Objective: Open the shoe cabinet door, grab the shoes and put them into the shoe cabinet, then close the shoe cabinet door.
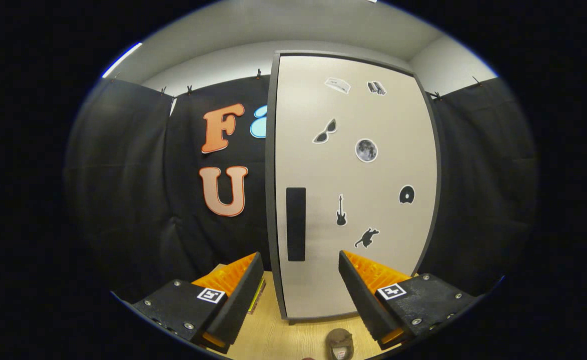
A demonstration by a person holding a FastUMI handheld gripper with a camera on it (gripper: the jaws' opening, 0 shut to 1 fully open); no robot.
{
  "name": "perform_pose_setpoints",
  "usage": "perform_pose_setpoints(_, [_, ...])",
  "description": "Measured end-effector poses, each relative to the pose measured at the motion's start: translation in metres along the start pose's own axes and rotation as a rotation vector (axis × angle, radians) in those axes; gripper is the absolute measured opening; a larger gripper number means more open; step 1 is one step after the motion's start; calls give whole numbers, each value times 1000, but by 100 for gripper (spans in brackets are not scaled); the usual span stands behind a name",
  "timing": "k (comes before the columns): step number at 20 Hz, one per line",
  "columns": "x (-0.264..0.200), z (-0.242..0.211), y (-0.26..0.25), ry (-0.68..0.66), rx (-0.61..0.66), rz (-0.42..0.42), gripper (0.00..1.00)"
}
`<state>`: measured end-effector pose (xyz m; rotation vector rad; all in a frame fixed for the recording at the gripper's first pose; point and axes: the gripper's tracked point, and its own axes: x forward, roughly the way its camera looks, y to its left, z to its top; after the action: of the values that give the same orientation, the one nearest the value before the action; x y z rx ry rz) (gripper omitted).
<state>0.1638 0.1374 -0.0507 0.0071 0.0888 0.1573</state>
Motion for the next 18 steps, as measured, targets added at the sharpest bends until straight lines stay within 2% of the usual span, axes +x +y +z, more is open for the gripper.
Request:
perform_pose_setpoints(8, [65, 3, 8, -8, 3, 22, 95])
perform_pose_setpoints(15, [103, 5, 13, -29, -2, 24, 94])
perform_pose_setpoints(17, [108, 4, 15, -30, 7, 27, 91])
perform_pose_setpoints(18, [110, 4, 14, -31, 15, 23, 83])
